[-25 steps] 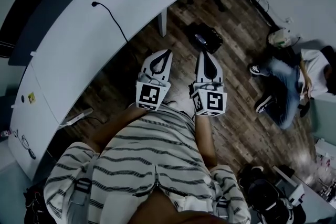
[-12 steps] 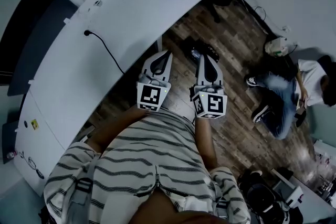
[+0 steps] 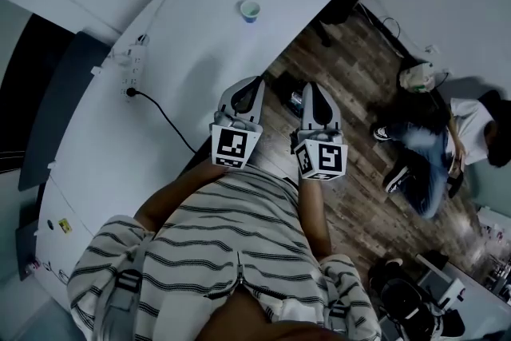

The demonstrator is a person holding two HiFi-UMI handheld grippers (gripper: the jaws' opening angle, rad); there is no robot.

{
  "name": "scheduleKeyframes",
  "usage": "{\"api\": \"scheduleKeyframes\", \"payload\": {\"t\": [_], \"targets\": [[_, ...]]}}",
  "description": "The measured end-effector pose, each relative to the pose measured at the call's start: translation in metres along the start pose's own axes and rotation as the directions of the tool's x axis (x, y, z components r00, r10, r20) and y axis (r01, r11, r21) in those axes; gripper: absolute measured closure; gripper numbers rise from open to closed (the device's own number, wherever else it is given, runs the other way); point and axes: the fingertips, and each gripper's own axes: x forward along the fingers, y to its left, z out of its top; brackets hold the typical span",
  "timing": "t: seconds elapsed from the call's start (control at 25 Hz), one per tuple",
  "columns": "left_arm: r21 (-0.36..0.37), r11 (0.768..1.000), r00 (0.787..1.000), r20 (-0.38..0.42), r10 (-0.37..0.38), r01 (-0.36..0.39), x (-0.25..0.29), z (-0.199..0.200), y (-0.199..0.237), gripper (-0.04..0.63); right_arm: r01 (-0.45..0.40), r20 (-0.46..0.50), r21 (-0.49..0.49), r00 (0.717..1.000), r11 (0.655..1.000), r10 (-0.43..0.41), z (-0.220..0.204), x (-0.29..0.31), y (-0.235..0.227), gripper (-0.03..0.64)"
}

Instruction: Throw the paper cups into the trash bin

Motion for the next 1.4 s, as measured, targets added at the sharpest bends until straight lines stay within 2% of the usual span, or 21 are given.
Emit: {"api": "scheduleKeyframes", "payload": {"t": [0.24, 0.52, 1.0, 1.4], "targets": [[-0.037, 0.998, 0.999, -0.018, -0.051, 0.051, 0.029, -0.005, 0.028, 0.571, 0.023, -0.027, -0.029, 0.999, 0.999, -0.024, 0.000, 0.041, 0.003, 0.606], [-0.070, 0.996, 0.998, -0.043, -0.053, 0.050, 0.051, -0.020, 0.039, 0.571, 0.010, -0.052, -0.049, 0.999, 0.999, -0.013, -0.004, 0.067, 0.001, 0.606], [-0.072, 0.996, 0.994, -0.102, 0.048, -0.056, 0.077, -0.032, 0.058, 0.570, -0.056, -0.077, -0.019, 0.996, 0.998, 0.054, -0.018, 0.093, -0.009, 0.606], [-0.058, 0.987, 0.979, -0.148, 0.142, -0.152, 0.109, -0.053, 0.073, 0.569, -0.072, -0.121, 0.002, 0.990, 0.997, 0.072, -0.037, 0.097, -0.031, 0.606]]}}
